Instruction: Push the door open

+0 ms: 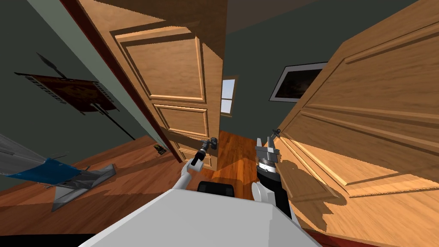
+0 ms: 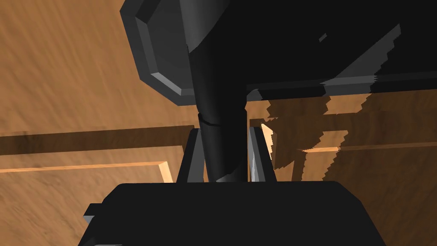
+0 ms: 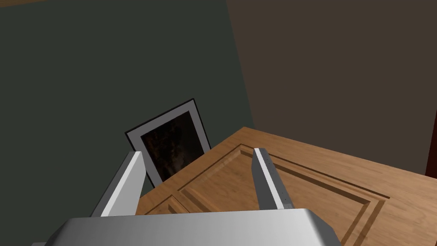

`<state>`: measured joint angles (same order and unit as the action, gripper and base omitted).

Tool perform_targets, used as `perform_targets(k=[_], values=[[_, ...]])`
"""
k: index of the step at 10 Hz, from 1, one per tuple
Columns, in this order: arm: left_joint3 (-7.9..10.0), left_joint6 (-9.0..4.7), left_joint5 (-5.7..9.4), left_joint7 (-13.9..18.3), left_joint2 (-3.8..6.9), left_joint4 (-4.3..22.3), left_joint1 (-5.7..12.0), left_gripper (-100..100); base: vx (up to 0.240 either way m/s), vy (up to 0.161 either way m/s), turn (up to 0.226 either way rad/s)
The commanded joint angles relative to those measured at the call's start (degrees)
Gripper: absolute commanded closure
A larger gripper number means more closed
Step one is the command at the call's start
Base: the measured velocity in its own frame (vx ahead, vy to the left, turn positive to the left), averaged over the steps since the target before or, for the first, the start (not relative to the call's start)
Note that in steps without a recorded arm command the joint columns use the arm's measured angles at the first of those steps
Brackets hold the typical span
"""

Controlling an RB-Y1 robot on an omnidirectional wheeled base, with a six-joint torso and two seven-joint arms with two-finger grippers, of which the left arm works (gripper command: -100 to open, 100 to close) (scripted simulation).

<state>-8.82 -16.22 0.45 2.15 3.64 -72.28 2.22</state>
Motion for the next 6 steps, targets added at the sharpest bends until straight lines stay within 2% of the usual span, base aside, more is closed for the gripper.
perform_targets(k=[1, 6], values=[[1.79, -0.02, 0.15, -0.4, 0.51, -0.4, 0.1, 100, 0.123, -0.094, 0.084], [4.85, 0.13, 0.41, -1.0, 0.23, 0.1, 0.46, 100, 0.104, -0.103, 0.067]])
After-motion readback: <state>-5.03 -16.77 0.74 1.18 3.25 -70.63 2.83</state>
